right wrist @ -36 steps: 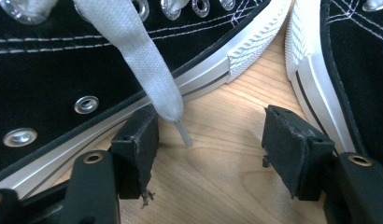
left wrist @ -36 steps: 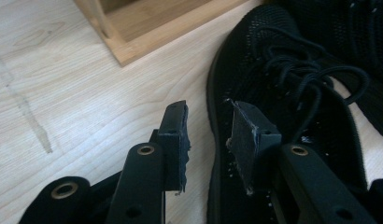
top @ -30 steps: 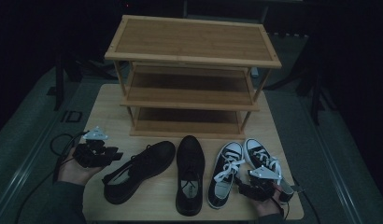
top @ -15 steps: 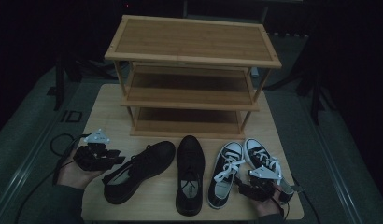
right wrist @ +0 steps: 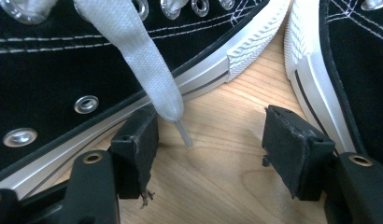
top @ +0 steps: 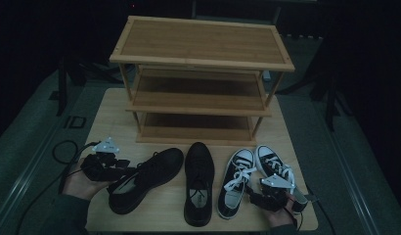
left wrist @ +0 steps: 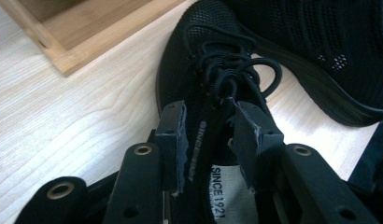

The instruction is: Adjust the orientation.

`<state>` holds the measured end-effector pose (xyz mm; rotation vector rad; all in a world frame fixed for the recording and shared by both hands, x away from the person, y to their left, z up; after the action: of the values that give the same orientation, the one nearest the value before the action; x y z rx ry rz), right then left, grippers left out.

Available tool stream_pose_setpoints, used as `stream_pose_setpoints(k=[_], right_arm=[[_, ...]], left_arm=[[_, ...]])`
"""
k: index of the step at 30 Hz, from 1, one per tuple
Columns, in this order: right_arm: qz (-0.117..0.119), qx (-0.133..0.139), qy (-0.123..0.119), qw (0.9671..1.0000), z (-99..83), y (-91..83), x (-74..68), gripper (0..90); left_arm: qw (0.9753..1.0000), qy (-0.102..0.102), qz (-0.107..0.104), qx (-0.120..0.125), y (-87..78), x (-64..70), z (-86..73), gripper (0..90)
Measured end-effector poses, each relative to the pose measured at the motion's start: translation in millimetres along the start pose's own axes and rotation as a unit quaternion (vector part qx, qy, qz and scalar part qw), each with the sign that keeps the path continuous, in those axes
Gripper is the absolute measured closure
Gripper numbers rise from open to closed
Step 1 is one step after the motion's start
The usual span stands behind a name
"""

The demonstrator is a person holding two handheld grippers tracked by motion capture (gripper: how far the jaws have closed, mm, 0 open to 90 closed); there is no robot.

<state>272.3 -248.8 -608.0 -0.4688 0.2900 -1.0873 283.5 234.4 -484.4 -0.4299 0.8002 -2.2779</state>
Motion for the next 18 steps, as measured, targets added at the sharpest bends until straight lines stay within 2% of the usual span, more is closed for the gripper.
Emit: stream_pose_setpoints(k=[11,18], right_arm=[[0.000,0.000,0.000,1.0000,0.0,0.0,0.0,35.8],[0.000,0.000,0.000,1.0000,0.0,0.0,0.0,35.8]], left_arm=[[0.9997,0.009,0.002,-0.023,8.4,1.7,-3.8,64.2],[0.9978,0.023,0.014,-0.061,19.3,1.7,-4.1,65.4]])
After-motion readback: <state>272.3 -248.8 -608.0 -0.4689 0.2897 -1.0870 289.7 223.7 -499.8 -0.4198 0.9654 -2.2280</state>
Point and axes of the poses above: each handheld gripper's, and its own axes: y roughly forward along the jaws, z roughly out of its top, x roughly to its right, the point moved 3 cm from there along y, roughly forward along the jaws, and after that the axes turned 10 degrees about x, right-handed, at the moved point
